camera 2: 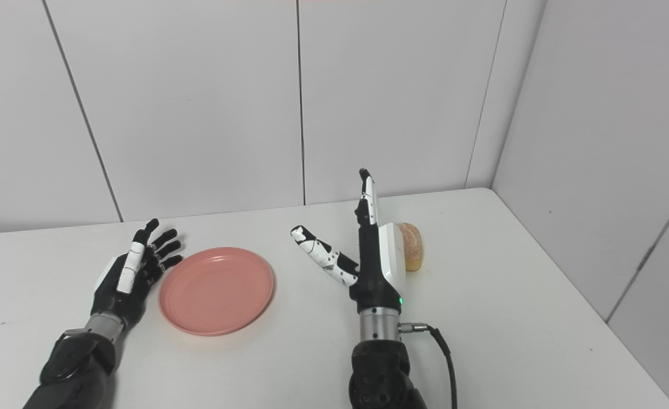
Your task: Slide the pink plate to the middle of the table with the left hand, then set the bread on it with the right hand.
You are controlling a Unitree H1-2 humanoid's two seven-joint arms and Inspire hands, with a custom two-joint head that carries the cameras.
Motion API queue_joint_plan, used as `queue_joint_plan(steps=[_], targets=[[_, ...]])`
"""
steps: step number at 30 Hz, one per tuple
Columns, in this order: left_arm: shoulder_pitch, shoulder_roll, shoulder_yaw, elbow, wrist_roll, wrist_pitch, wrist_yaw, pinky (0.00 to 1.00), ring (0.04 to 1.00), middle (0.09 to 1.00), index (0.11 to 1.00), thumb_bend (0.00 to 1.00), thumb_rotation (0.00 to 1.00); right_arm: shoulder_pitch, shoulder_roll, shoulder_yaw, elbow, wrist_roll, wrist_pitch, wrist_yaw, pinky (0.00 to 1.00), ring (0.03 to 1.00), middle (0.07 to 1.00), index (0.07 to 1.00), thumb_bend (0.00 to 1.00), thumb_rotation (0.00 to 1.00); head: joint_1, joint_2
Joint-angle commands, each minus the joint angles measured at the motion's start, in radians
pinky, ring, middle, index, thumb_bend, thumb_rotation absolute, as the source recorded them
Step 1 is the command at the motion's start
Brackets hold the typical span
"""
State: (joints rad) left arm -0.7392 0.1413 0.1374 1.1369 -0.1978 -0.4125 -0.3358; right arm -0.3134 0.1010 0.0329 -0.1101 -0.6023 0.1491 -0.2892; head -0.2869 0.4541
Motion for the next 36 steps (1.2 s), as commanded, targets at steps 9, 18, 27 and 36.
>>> queue_joint_plan(steps=[9, 18, 27, 36], targets=[[0.039, 0.009, 0.018, 0.043, -0.027, -0.012, -0.049, 0.85, 0.903, 0.875, 0.993, 0.85, 0.83, -0.168, -0.091, -0.056, 0.094, -0.088, 0.071, -0.090, 1.00, 1.000, 1.000, 1.000, 0.96, 0.73, -0.001, -0.001], [0.033, 0.019, 0.024, 0.063, -0.037, -0.022, -0.078, 0.87, 0.903, 0.867, 1.000, 0.85, 0.83, -0.260, -0.149, -0.125, 0.276, -0.052, 0.126, -0.172, 0.98, 0.999, 1.000, 1.000, 0.99, 0.67, -0.005, 0.000], [0.026, 0.025, 0.019, 0.079, -0.027, -0.029, -0.074, 0.85, 0.895, 0.850, 0.994, 0.86, 0.83, -0.311, -0.207, -0.132, 0.473, -0.035, 0.150, -0.252, 0.99, 1.000, 1.000, 1.000, 1.00, 0.65, -0.009, -0.004], [0.026, 0.013, 0.019, 0.061, -0.030, -0.025, -0.076, 0.84, 0.884, 0.841, 0.992, 0.85, 0.83, -0.343, -0.245, -0.123, 0.616, 0.007, 0.157, -0.285, 0.96, 0.997, 1.000, 1.000, 1.00, 0.56, -0.003, 0.000]])
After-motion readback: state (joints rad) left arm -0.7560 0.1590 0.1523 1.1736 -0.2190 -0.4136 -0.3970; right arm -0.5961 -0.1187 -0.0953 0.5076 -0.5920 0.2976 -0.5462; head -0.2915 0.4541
